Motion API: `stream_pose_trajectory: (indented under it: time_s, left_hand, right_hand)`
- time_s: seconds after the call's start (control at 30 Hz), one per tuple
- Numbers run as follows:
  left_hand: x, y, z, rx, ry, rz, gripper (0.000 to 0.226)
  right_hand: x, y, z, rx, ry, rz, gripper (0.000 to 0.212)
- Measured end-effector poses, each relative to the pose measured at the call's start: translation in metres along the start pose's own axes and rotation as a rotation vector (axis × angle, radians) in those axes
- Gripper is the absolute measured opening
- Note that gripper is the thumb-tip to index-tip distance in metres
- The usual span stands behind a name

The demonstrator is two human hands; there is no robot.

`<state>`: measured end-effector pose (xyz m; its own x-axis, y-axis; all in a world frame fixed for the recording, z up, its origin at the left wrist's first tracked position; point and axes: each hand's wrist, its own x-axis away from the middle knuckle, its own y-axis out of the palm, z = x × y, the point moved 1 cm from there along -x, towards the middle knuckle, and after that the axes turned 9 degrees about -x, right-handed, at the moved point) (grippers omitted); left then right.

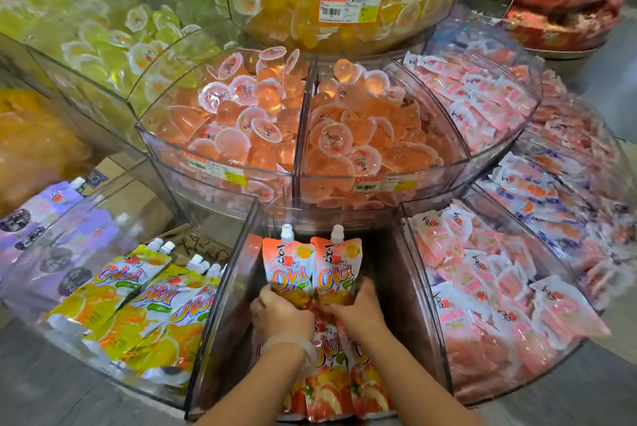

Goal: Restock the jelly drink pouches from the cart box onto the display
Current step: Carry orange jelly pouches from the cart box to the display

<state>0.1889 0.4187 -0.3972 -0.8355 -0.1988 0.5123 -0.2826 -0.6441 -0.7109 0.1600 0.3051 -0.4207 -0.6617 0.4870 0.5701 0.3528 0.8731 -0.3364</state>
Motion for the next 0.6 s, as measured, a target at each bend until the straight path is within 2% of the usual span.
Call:
stream_pose_trajectory:
  time_s: [0.07,0.17,0.27,0.37,0.47,0.6]
  left_hand:
    - [0.008,-0.004,0.003,-0.167,0.2,0.033,0.072]
    - [0.018,-0.012,0.02,-0.427,0.527,0.038,0.076]
    - [0.034,-0.024,0.055,-0.456,0.759,0.089,0.067]
    - [0.059,-0.037,0.093,-0.56,0.987,0.132,0.077]
    - [0.099,-0.032,0.118,-0.544,1.177,0.175,0.074]
    - [0.174,-0.002,0.13,-0.674,1.343,0.204,0.076]
  right_hand:
    - [0.008,-0.003,-0.006,0.116,-0.032,0.013,0.074]
    - [0.022,-0.016,-0.031,0.402,-0.138,-0.058,0.055]
    - [0.034,-0.039,-0.062,0.553,-0.339,0.003,0.052]
    - [0.056,-0.077,-0.093,0.509,-0.506,0.104,0.047]
    - [0.081,-0.126,-0.103,0.404,-0.604,0.236,0.048]
    - [0.115,-0.204,-0.051,0.433,-0.52,0.403,0.049]
